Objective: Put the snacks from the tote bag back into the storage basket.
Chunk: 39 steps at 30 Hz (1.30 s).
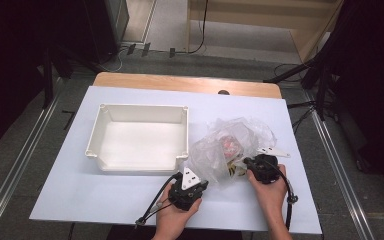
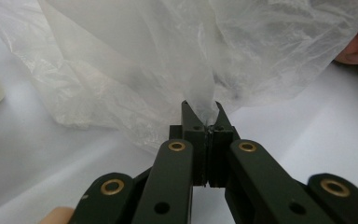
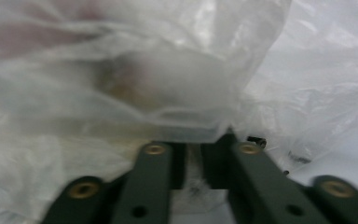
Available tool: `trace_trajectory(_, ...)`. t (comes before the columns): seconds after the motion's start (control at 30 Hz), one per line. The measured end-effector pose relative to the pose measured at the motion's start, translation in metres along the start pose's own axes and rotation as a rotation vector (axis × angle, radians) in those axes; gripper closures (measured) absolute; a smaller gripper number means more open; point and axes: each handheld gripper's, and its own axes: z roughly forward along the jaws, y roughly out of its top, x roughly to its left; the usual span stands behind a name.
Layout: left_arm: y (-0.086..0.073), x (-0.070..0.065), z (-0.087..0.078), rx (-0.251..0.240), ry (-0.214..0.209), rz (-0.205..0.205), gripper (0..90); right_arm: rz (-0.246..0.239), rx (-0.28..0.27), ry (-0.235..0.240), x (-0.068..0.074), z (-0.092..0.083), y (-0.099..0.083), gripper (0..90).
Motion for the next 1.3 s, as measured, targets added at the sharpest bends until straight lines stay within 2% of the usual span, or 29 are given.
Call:
trace_trajectory(0.07, 0.000, 0.001, -0.001, 0.000, 0.004, -0.002, 88.7, 0.002, -0.032, 0.016, 0.002, -0.007, 0.000, 62.5)
trace_trajectory(0.1, 0.000, 0.000, -0.001, -0.003, 0.007, -0.001, 87.1, -0.009, -0.075, 0.033, 0.004, -0.021, 0.002, 52.6)
trace_trajectory(0.13, 0.000, 0.000, -0.001, -0.002, 0.009, 0.002, 86.9, -0.006, -0.098, 0.040, 0.005, -0.030, 0.003, 49.7)
trace_trajectory(0.17, 0.000, 0.000, -0.001, -0.002, 0.009, 0.002, 86.8, -0.006, -0.098, 0.040, 0.005, -0.030, 0.003, 49.7)
trace_trajectory(0.2, 0.000, 0.000, -0.001, -0.002, 0.009, 0.004, 86.7, 0.008, -0.147, 0.053, 0.005, -0.049, 0.004, 41.6)
trace_trajectory(0.23, 0.000, 0.000, -0.001, -0.003, 0.009, 0.004, 86.7, 0.008, -0.147, 0.053, 0.005, -0.049, 0.004, 41.6)
trace_trajectory(0.27, 0.000, 0.000, -0.001, -0.008, 0.010, 0.002, 86.9, 0.003, -0.191, 0.029, 0.007, -0.065, 0.003, 37.5)
trace_trajectory(0.3, 0.000, 0.000, -0.001, -0.009, 0.009, 0.000, 87.1, -0.003, -0.206, 0.020, 0.008, -0.071, 0.002, 36.0)
trace_trajectory(0.4, 0.000, 0.000, -0.001, -0.009, 0.010, 0.001, 87.2, -0.026, -0.252, -0.004, 0.011, -0.085, 0.001, 36.0)
trace_trajectory(0.43, 0.000, -0.001, 0.000, -0.010, 0.011, 0.001, 87.2, -0.033, -0.309, 0.000, 0.015, -0.100, 0.001, 39.1)
trace_trajectory(0.5, 0.000, -0.001, 0.000, -0.009, 0.019, 0.006, 85.9, -0.038, -0.330, 0.015, 0.016, -0.104, 0.001, 42.5)
trace_trajectory(0.53, -0.001, -0.002, -0.001, -0.014, 0.018, 0.010, 83.5, -0.040, -0.362, 0.091, 0.024, -0.109, 0.001, 55.2)
trace_trajectory(0.57, -0.001, -0.003, -0.001, -0.017, 0.021, 0.014, 82.7, -0.048, -0.362, 0.124, 0.028, -0.108, 0.000, 57.8)
trace_trajectory(0.6, -0.001, -0.003, -0.001, -0.017, 0.021, 0.014, 81.5, -0.048, -0.362, 0.124, 0.028, -0.108, 0.000, 57.8)
trace_trajectory(0.63, -0.001, -0.002, -0.002, -0.029, 0.015, 0.012, 79.8, -0.094, -0.322, 0.198, 0.042, -0.096, -0.002, 64.5)
trace_trajectory(0.67, -0.001, -0.002, -0.002, -0.029, 0.015, 0.012, 78.0, -0.094, -0.322, 0.198, 0.042, -0.096, -0.002, 64.5)
trace_trajectory(0.7, -0.002, -0.002, -0.003, -0.040, 0.017, 0.010, 74.9, -0.129, -0.268, 0.230, 0.053, -0.079, -0.006, 69.5)
trace_trajectory(0.73, -0.003, -0.005, -0.006, -0.063, 0.039, 0.029, 70.4, -0.139, -0.254, 0.231, 0.057, -0.073, -0.008, 71.6)
trace_trajectory(0.77, -0.003, -0.005, -0.006, -0.063, 0.039, 0.029, 65.4, -0.139, -0.254, 0.231, 0.057, -0.073, -0.008, 71.6)
trace_trajectory(0.8, -0.004, -0.007, -0.009, -0.082, 0.045, 0.037, 65.4, -0.144, -0.237, 0.233, 0.060, -0.065, -0.011, 74.0)
trace_trajectory(0.83, -0.008, -0.009, -0.015, -0.102, 0.037, 0.044, 58.0, -0.134, -0.196, 0.237, 0.065, -0.052, -0.015, 79.7)
trace_trajectory(0.9, -0.013, -0.009, -0.022, -0.112, 0.049, 0.057, 52.8, -0.149, -0.180, 0.242, 0.068, -0.046, -0.016, 82.9)
trace_trajectory(0.97, -0.014, -0.008, -0.026, -0.114, 0.048, 0.053, 49.5, -0.158, -0.169, 0.242, 0.069, -0.043, -0.017, 83.9)
trace_trajectory(1.0, -0.015, -0.005, -0.031, -0.123, 0.041, 0.042, 49.5, -0.163, -0.153, 0.244, 0.069, -0.038, -0.017, 84.6)
trace_trajectory(1.03, -0.014, -0.001, -0.038, -0.142, 0.037, 0.023, 44.6, -0.163, -0.113, 0.236, 0.071, -0.028, -0.021, 85.6)
trace_trajectory(1.07, -0.014, -0.001, -0.038, -0.142, 0.037, 0.023, 42.8, -0.161, -0.102, 0.234, 0.071, -0.024, -0.022, 85.9)
trace_trajectory(1.1, -0.009, 0.003, -0.046, -0.178, 0.007, -0.015, 40.4, -0.165, -0.085, 0.231, 0.072, -0.021, -0.024, 86.4)
trace_trajectory(1.13, -0.006, 0.004, -0.050, -0.188, -0.001, -0.025, 37.9, -0.170, -0.075, 0.225, 0.073, -0.018, -0.025, 86.6)
trace_trajectory(1.3, 0.007, 0.000, -0.063, -0.237, -0.027, -0.012, 21.9, -0.166, -0.033, 0.214, 0.075, -0.009, -0.029, 87.7)
